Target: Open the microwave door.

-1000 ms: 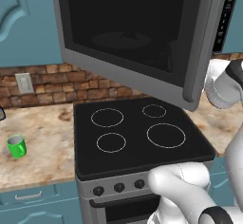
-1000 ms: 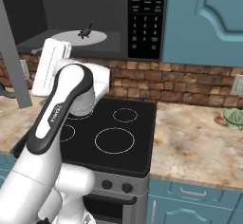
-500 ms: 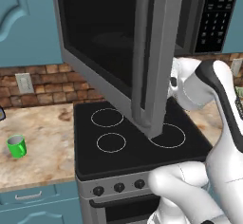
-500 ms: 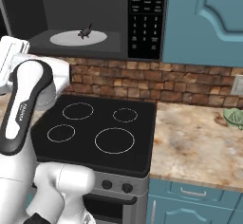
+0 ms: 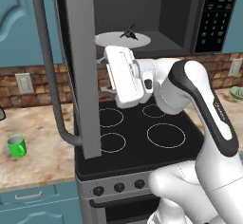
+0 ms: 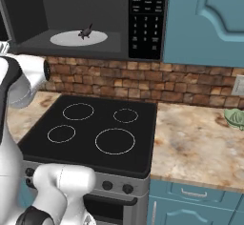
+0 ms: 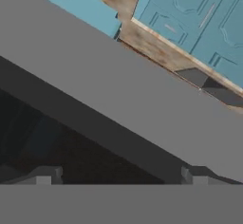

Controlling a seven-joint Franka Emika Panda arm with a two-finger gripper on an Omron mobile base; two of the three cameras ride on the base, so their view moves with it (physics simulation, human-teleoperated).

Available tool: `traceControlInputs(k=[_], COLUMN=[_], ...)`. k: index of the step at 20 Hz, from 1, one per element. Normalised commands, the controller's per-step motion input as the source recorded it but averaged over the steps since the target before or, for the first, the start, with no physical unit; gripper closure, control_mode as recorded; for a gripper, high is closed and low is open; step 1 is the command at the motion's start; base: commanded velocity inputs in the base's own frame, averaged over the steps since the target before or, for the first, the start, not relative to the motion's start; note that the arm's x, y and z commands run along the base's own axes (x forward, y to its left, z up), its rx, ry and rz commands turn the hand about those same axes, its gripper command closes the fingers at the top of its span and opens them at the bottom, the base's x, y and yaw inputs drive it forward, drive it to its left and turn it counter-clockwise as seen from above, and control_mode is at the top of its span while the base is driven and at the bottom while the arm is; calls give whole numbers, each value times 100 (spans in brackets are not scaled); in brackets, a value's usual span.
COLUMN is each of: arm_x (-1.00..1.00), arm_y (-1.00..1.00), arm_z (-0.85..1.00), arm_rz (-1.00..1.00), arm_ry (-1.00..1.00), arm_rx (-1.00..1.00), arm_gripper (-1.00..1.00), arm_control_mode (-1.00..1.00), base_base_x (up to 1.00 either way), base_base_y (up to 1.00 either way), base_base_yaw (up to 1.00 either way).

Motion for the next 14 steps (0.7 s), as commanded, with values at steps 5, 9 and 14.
traceControlInputs(k=[5, 9, 14], arm_x=[0, 0, 0], arm_y=[60, 100, 100], arm_z=[-12, -36, -34], arm_rz=[0, 0, 0], arm_ry=[2, 5, 7], arm_rx=[-21, -37, -37], arm_gripper=[-100, -100, -100], arm_control_mode=[-100, -100, -100], base_base_x=[0, 0, 0], base_base_y=[0, 0, 0], base_base_yaw=[0, 0, 0])
